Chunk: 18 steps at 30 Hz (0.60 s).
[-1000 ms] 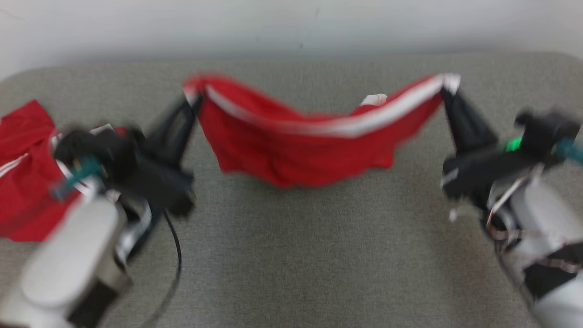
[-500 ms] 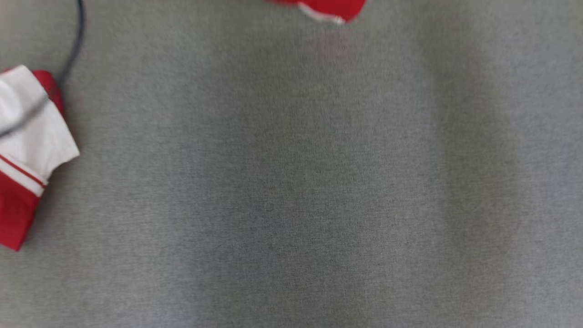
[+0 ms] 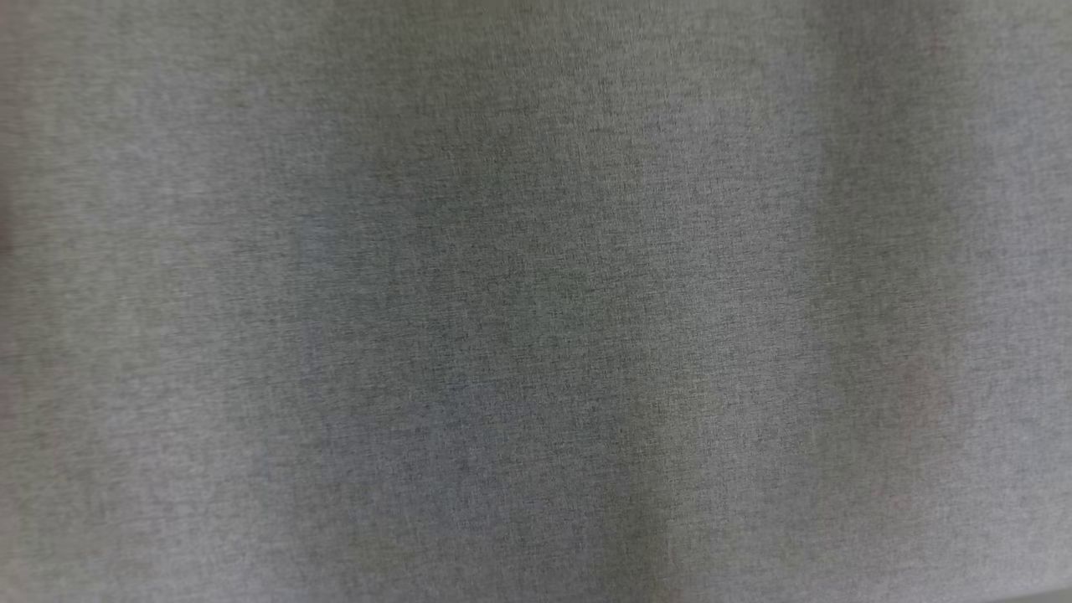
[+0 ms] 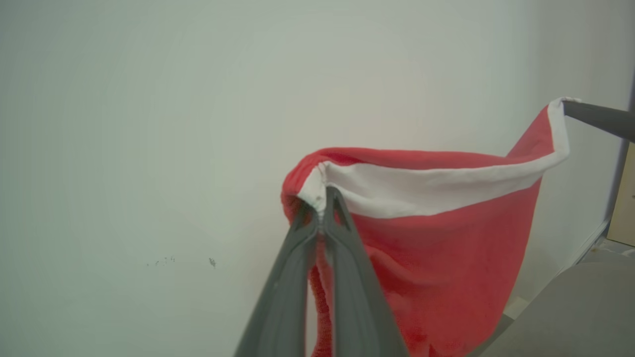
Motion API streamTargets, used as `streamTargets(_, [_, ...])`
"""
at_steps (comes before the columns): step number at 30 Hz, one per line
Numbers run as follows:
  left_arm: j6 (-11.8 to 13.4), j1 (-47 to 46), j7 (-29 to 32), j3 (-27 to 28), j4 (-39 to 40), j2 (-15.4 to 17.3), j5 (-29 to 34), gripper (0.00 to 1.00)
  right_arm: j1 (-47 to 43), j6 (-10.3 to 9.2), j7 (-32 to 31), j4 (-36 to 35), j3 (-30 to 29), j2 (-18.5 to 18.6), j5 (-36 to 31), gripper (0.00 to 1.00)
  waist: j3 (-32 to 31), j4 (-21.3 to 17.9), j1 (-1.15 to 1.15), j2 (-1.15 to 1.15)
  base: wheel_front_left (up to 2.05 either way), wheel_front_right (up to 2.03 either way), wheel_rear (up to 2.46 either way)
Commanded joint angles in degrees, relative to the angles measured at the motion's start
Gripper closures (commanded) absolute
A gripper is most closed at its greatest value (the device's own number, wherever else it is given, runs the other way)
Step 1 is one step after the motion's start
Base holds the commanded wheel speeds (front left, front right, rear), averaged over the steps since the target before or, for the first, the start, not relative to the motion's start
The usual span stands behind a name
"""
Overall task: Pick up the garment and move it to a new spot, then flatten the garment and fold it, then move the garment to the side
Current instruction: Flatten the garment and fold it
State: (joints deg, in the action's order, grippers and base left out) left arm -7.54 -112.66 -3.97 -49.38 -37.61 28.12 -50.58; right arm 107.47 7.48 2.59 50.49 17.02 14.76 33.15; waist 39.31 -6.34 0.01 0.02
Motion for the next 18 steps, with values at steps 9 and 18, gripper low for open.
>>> streamTargets(9, [0.1,5.3,-6.6,-4.9,-1.1,0.1,-7.5,1.0,-5.8,0.03,4.5,1.0,3.8,0.2,3.5,1.0,0.3,-0.4,-0.01,-0.02,0.0,0.0,0.0])
streamTargets(18, [0.2,24.0,-11.2,-4.2,4.8,4.0,-12.6,1.0,-26.6,0.03,8.9,-7.2,9.4,4.3,10.5,1.0,-6.8,0.4,-0.01,-0.02,0.0,0.0,0.0])
